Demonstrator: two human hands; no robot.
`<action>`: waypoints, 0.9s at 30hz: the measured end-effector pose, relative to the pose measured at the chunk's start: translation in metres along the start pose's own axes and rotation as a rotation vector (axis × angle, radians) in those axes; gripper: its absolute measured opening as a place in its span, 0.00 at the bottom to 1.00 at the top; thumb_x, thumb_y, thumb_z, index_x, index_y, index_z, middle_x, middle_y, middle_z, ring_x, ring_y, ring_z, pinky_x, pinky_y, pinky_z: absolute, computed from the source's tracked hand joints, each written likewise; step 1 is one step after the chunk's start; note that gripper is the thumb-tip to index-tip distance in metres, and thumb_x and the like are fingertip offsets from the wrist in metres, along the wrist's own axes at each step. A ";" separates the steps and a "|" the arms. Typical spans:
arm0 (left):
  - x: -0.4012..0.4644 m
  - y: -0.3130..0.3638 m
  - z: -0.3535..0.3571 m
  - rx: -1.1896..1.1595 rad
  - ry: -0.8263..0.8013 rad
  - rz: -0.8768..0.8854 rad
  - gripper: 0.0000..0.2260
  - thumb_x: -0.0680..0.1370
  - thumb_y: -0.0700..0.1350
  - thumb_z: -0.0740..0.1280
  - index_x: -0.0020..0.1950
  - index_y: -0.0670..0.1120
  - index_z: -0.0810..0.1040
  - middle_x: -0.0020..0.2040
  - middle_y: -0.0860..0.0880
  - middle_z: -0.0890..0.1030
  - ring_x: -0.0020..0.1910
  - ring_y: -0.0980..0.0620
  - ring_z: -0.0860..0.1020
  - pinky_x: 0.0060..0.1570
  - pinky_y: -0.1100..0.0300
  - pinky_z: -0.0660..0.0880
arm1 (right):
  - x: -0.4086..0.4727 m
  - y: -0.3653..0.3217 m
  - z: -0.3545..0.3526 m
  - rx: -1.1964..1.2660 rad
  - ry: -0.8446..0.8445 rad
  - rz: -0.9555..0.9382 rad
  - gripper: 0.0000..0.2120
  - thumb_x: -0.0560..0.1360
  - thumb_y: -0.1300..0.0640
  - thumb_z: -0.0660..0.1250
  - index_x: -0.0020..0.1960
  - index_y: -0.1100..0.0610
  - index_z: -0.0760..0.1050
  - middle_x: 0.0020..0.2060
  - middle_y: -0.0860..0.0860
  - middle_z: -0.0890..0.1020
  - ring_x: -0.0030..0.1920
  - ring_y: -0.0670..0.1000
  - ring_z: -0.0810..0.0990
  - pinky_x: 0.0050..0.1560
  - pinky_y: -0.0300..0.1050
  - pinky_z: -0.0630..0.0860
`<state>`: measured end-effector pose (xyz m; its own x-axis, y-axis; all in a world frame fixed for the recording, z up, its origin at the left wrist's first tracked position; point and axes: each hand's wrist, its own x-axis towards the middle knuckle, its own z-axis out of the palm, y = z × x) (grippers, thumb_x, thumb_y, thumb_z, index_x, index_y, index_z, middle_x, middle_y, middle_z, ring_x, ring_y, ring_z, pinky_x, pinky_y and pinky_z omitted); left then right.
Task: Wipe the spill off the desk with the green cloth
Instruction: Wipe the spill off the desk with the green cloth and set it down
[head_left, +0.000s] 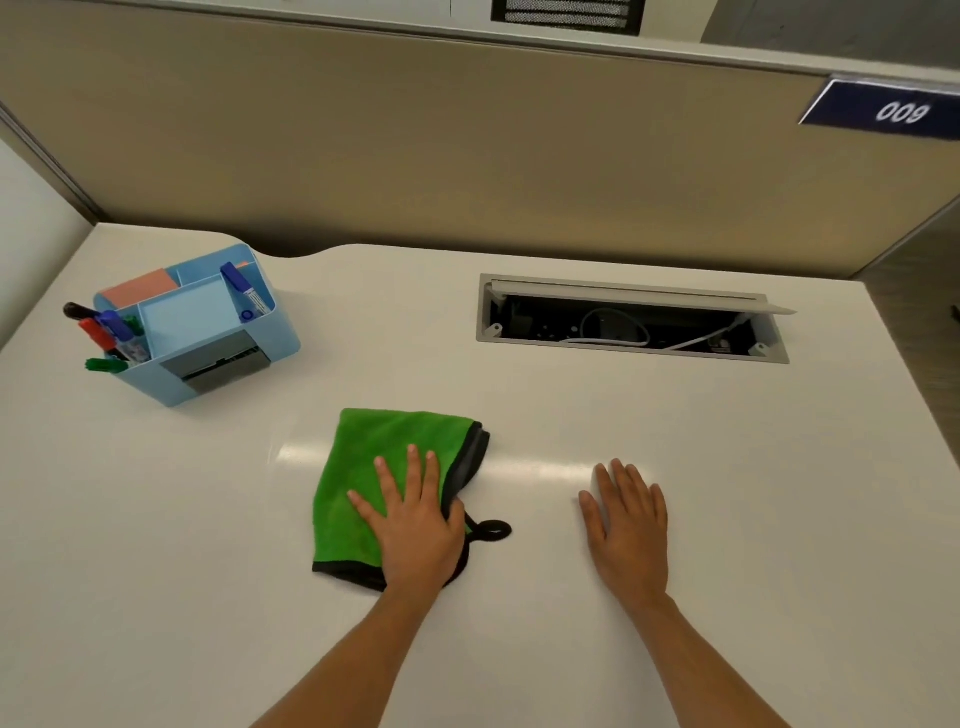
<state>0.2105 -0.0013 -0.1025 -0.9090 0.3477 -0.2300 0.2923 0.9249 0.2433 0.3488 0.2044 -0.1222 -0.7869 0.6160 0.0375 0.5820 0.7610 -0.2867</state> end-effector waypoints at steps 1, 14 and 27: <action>-0.001 -0.001 0.000 0.000 -0.006 -0.002 0.30 0.76 0.57 0.53 0.77 0.50 0.56 0.79 0.49 0.53 0.77 0.37 0.44 0.67 0.27 0.36 | 0.000 0.000 0.000 -0.005 -0.005 0.001 0.26 0.80 0.43 0.50 0.72 0.55 0.67 0.73 0.53 0.69 0.75 0.52 0.62 0.76 0.55 0.51; -0.039 0.093 0.025 -0.031 -0.172 0.174 0.28 0.80 0.56 0.47 0.78 0.49 0.45 0.79 0.52 0.42 0.73 0.36 0.30 0.60 0.27 0.25 | -0.025 -0.056 -0.022 0.524 -0.022 0.214 0.23 0.78 0.35 0.52 0.43 0.48 0.78 0.42 0.44 0.82 0.47 0.45 0.77 0.46 0.39 0.73; -0.039 0.046 -0.004 -0.375 -0.042 0.603 0.26 0.75 0.62 0.60 0.67 0.48 0.74 0.73 0.48 0.70 0.76 0.50 0.56 0.75 0.49 0.50 | -0.009 -0.055 -0.035 0.852 -0.151 0.659 0.07 0.74 0.52 0.67 0.52 0.50 0.75 0.45 0.49 0.83 0.46 0.51 0.82 0.52 0.55 0.79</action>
<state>0.2578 0.0274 -0.0786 -0.6069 0.7947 0.0128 0.6117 0.4568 0.6459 0.3314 0.1640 -0.0734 -0.4228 0.7755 -0.4688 0.6114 -0.1377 -0.7792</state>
